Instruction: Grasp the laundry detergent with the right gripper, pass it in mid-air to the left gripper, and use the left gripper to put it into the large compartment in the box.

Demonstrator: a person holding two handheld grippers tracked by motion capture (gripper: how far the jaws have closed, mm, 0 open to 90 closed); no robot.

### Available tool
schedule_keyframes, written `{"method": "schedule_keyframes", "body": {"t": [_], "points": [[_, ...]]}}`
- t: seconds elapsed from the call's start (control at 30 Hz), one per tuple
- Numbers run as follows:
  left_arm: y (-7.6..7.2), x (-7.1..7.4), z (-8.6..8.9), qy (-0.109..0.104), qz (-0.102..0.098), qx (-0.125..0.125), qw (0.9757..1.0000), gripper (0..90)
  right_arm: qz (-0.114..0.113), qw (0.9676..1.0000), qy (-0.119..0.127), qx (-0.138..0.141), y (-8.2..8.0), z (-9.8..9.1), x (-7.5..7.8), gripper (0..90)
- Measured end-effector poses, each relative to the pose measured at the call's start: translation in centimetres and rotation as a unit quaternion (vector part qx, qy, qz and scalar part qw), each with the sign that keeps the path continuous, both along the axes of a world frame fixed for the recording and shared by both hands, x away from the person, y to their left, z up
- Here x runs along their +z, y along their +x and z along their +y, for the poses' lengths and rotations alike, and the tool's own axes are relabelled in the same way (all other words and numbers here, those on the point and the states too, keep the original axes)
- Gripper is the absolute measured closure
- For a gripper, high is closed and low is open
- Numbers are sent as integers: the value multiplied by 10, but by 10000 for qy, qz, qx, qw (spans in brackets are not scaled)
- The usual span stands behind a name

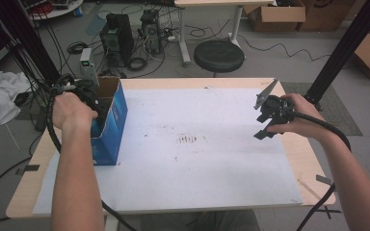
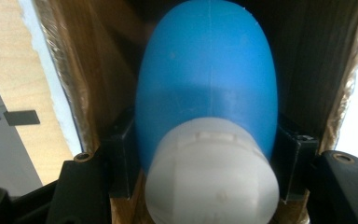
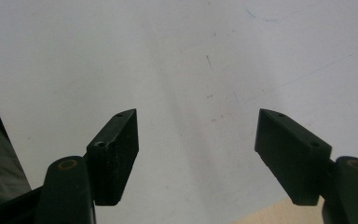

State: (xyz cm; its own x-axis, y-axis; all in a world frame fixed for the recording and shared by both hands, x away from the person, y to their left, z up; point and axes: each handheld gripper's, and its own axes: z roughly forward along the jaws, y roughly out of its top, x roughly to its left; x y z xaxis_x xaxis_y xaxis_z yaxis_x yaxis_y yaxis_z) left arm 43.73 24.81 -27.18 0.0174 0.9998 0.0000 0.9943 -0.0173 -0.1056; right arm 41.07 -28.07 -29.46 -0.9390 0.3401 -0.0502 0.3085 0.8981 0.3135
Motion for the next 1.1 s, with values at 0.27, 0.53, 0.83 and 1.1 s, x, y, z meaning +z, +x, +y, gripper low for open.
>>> {"method": "schedule_keyframes", "body": {"t": [0.27,0.53,0.83,1.1], "points": [[-1,0,-1,26,-37,6,10000,381,27,10000,-19,27,-1,4,-2,306],[-2,-1,-3,63,-68,-16,10000,380,39,10000,15,0,-2,4,-1,306],[-3,-1,-3,70,-89,-27,9999,379,25,10000,27,2,-2,4,1,306],[-3,-1,-6,78,-89,-56,9999,377,31,10000,32,-26,-3,2,1,306]]}}
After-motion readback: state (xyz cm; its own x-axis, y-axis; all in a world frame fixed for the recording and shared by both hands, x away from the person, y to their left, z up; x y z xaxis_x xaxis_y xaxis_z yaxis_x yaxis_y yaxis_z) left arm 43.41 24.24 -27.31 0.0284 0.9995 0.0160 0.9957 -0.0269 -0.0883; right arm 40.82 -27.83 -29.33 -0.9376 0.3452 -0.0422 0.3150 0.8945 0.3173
